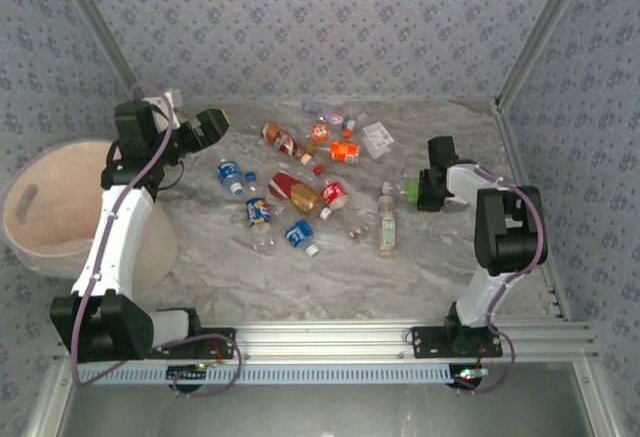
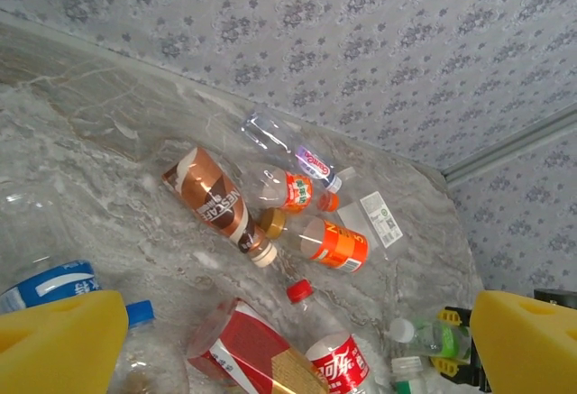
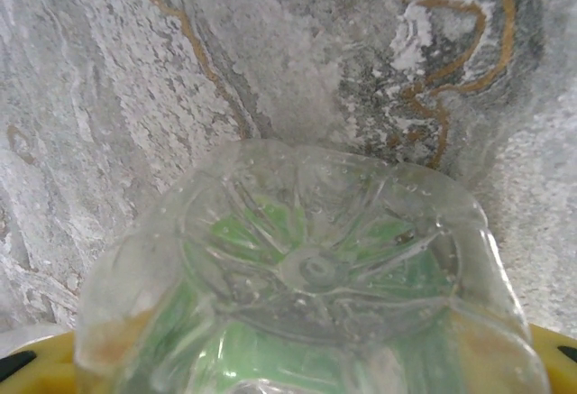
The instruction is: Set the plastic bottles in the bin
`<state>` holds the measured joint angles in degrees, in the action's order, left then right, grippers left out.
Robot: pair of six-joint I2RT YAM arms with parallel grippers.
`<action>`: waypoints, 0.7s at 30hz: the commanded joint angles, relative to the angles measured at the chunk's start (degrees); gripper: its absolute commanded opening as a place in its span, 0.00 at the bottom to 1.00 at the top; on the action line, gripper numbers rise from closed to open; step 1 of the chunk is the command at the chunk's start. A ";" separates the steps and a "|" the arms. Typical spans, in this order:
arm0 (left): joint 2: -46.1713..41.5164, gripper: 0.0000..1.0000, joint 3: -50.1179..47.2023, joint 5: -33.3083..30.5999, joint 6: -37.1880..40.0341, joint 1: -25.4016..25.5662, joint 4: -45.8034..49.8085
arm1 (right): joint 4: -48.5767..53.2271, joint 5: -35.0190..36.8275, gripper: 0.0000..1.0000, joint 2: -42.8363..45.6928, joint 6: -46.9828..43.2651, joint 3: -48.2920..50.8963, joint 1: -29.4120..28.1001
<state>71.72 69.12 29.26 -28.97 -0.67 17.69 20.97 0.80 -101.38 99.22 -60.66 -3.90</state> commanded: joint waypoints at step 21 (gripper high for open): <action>1.77 0.98 -11.04 8.04 -3.66 21.52 -19.20 | -19.98 8.80 0.34 29.07 -48.62 9.39 -10.08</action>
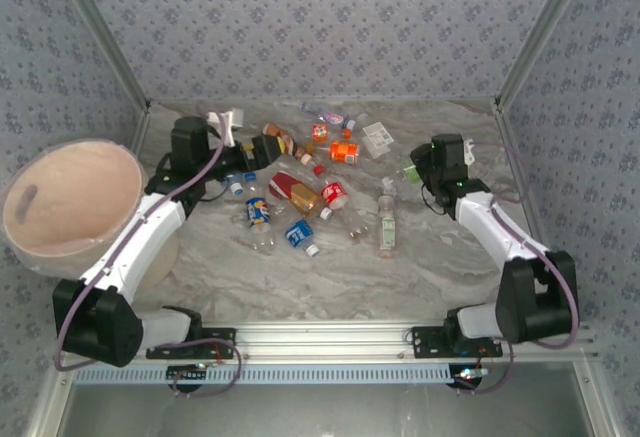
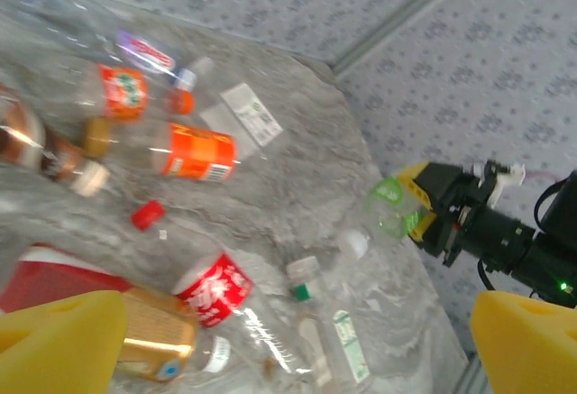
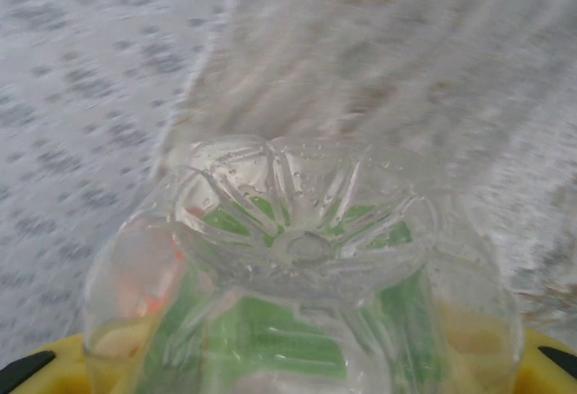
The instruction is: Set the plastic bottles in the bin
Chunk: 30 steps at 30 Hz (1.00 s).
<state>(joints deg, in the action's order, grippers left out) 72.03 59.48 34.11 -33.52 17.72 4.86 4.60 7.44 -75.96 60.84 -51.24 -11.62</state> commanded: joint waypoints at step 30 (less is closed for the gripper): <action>26.05 0.88 19.32 -2.47 31.03 24.49 -12.04 | 2.60 -19.56 0.37 7.17 -7.20 -9.88 -11.84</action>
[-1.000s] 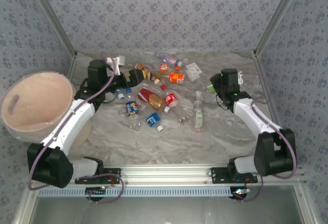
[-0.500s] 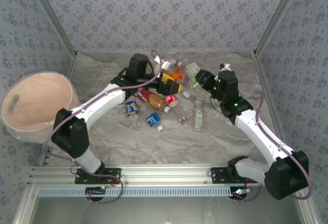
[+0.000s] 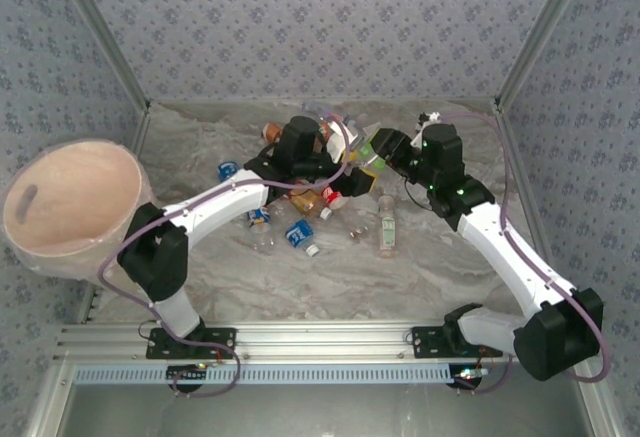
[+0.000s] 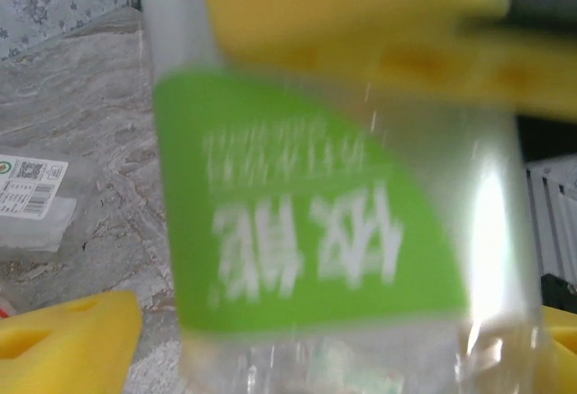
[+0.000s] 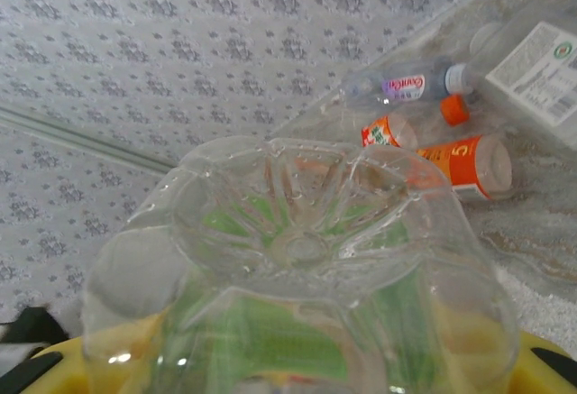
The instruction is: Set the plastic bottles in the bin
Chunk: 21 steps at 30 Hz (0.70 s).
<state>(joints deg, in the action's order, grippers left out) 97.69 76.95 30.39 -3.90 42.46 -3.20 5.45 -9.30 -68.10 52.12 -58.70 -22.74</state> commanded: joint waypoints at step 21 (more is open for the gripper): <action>3.00 0.48 4.77 1.14 -1.22 -2.32 -0.66 | 0.44 -9.29 0.79 1.06 2.00 -3.21 1.18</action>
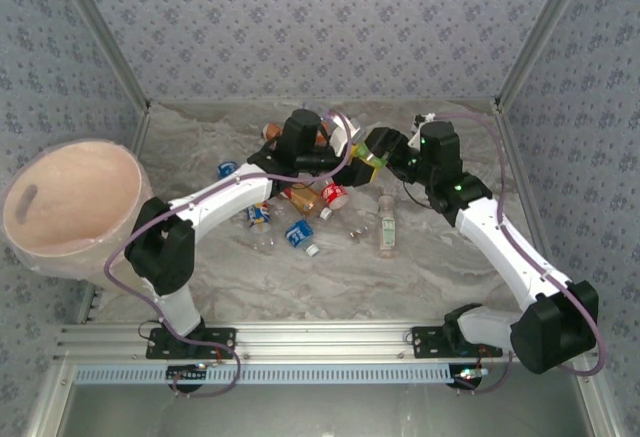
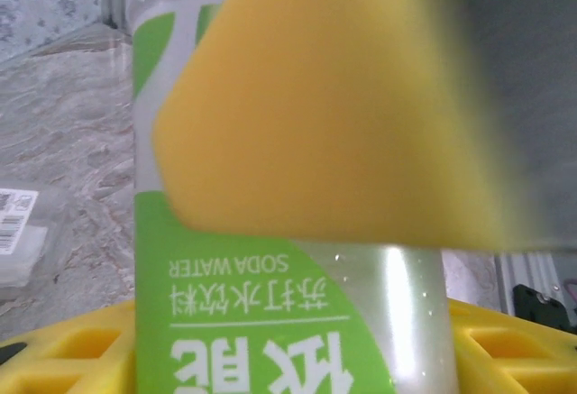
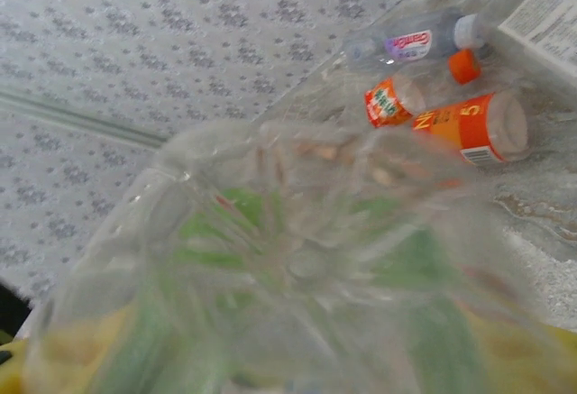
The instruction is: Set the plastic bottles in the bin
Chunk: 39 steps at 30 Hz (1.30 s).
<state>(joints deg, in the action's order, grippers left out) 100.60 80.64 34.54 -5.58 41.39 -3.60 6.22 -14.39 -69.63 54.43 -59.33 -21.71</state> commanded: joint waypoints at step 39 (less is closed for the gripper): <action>-29.66 0.46 9.91 -58.22 -9.62 -14.82 44.83 | -31.46 19.25 1.00 2.86 -10.40 23.07 7.22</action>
<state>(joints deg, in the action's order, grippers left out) 75.79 88.33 -18.61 -14.92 29.08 31.24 -22.13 3.90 -66.92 43.53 -36.84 -14.70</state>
